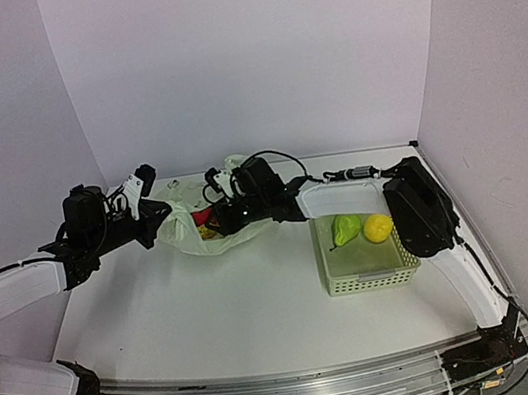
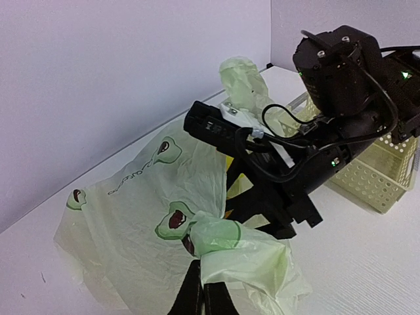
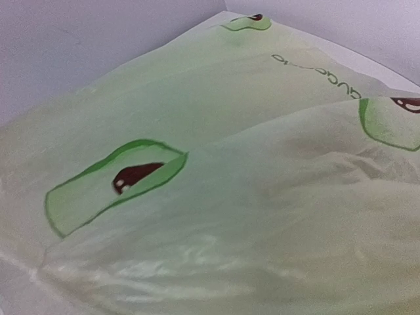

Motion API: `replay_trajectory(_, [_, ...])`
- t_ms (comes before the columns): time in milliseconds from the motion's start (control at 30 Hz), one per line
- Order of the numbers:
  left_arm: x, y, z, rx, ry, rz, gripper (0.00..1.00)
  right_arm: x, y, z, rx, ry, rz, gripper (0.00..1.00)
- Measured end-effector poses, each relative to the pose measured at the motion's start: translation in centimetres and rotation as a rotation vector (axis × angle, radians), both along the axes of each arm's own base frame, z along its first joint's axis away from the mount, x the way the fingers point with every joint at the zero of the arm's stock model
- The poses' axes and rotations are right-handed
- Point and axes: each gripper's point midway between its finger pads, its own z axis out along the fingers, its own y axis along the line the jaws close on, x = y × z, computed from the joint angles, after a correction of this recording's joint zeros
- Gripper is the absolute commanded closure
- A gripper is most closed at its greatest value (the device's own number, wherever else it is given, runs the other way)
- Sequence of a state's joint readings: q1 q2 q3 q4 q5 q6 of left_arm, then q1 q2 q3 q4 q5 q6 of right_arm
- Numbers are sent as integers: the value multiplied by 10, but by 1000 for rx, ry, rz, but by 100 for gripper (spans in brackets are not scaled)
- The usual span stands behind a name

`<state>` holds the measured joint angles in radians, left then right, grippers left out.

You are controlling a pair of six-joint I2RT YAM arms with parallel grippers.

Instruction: Untie the knot of the plastic bag and take out the fruit

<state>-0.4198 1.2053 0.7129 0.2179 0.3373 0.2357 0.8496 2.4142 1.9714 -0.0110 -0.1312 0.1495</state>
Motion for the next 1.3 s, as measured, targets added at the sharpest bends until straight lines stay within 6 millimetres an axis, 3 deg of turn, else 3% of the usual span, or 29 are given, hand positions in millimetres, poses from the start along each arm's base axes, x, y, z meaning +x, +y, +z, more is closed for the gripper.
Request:
replay_trajectory(133, [0,-1,0,-2,1,-5,100,26,4,-4,-10,-45,-98,36])
replay_trajectory(367, [-1,-4,0,-7,0,-25,100,58,-7,-29,-116,-97,-246,19])
replay_trajectory(600, [-3,-6,-2,-7,4,-37,100,69,-19,-62,-223,-96,-311,18])
replay_trajectory(733, [-4,-7,-1,-10,5,-50,100,69,-24,-83,-267,-86,-320,30])
replay_trajectory(800, [-5,-8,-2,-10,6,-55,100,68,-25,-93,-287,-82,-312,44])
replay_trajectory(967, [-6,-9,-1,-12,7,-62,100,68,-24,-98,-293,-84,-311,66])
replay_trajectory(1167, [-6,-8,-2,-11,8,-59,100,64,-28,-97,-298,-105,-292,76])
replay_trajectory(1300, [-4,-7,-2,-6,3,-47,100,45,-37,-78,-290,-97,-239,77])
